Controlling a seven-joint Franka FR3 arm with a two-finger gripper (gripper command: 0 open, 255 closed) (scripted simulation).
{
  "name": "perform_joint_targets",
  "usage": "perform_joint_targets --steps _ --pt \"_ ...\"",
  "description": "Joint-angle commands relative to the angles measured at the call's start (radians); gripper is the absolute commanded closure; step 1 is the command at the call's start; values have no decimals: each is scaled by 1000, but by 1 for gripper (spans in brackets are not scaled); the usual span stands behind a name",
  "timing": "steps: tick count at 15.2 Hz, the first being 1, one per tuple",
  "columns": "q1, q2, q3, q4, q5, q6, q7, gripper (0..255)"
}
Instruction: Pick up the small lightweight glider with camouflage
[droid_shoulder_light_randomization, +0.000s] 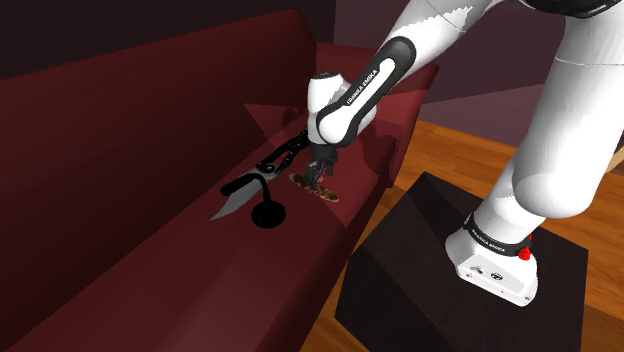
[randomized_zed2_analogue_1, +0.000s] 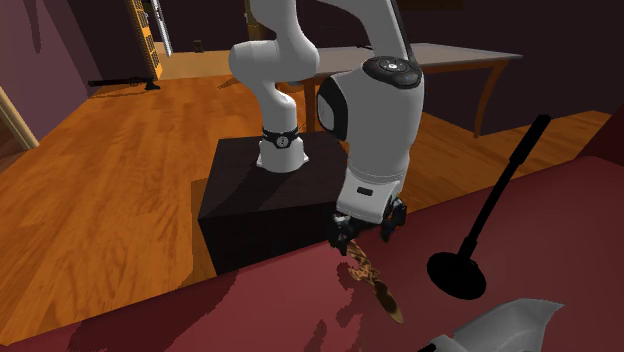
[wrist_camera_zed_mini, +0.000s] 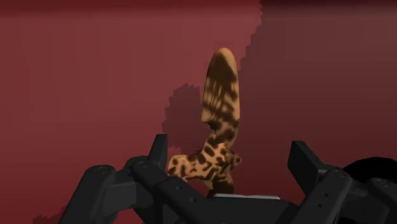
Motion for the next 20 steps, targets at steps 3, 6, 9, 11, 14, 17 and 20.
perform_joint_targets --steps 3,6,9,11,14,17,20 --pt "9 80 -6 23 -15 57 11 0" --pt "12 121 -10 28 -22 93 14 0" --pt "14 143 -13 32 -25 112 15 0" --pt "15 142 -12 33 -25 110 16 255" --pt "15 143 -12 33 -25 110 17 255" --pt "16 143 -12 33 -25 111 18 255" --pt "13 129 -11 30 -23 100 14 255"
